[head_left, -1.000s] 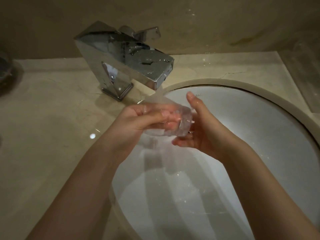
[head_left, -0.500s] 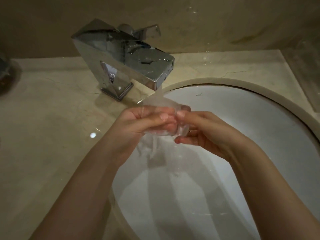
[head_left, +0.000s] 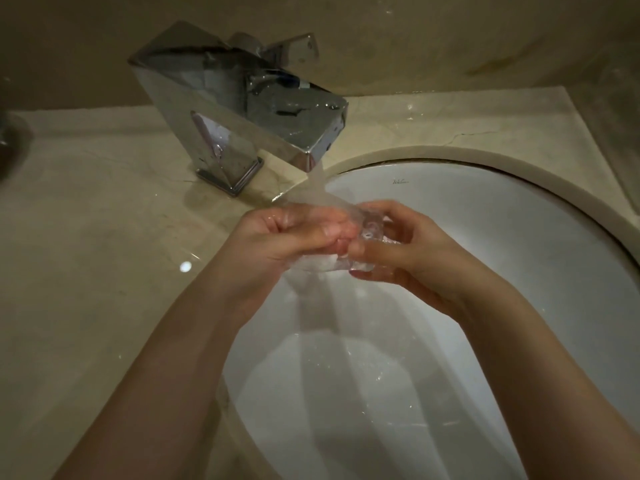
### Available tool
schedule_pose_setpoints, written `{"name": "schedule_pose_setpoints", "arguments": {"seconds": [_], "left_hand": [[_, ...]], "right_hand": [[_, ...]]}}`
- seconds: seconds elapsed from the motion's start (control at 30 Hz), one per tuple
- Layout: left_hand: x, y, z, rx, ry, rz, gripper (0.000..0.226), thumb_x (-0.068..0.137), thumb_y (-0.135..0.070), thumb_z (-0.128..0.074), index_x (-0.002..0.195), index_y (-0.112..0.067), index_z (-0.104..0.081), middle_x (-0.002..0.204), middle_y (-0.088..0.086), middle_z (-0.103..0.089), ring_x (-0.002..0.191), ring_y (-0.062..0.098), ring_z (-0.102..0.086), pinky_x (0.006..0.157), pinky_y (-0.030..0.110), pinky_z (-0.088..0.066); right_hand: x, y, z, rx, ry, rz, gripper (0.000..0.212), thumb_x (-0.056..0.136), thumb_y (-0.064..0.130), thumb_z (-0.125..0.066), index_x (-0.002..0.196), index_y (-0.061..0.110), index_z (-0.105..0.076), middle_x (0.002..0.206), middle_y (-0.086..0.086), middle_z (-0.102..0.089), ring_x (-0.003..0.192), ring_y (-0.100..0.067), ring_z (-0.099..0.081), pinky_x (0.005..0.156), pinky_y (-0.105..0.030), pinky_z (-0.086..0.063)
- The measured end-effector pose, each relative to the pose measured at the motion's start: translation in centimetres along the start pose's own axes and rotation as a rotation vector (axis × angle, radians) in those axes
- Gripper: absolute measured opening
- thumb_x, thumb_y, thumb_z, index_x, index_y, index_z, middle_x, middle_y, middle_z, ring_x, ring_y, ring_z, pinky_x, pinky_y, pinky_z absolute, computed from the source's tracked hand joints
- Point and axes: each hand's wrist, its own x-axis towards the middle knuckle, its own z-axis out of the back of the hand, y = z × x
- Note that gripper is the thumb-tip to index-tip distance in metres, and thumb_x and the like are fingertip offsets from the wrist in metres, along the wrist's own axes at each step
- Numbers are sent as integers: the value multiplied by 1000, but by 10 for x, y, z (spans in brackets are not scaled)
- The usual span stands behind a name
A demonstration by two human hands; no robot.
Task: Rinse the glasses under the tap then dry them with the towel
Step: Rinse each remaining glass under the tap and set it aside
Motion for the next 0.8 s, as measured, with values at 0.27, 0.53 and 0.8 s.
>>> {"name": "schedule_pose_setpoints", "arguments": {"seconds": [0.27,0.53,0.8], "left_hand": [[5,0,2,-16,61,2,14,74,-11,-72,86,-13,-79,94,11,-76,90,23,-72,82,27,-56],[10,0,-1,6,94,-10,21,77,-8,-68,97,-6,-75,104,12,-74,98,24,-70,89,37,-56],[14,5,-2,59,99,-11,24,72,-5,-73,92,-17,-79,97,11,-76,90,22,-72,83,31,-57]], "right_hand": [[-1,-1,-1,29,-31,49,40,75,12,-73,114,16,-63,111,-11,-64,88,-25,-69,69,-29,-59],[0,0,-7,108,12,1,23,91,22,-57,111,13,-64,97,-6,-67,72,-14,-67,63,-23,-55],[-1,1,-13,111,-9,-107,59,88,62,-41,107,13,-66,84,-11,-68,49,-14,-56,45,-19,-46]]}}
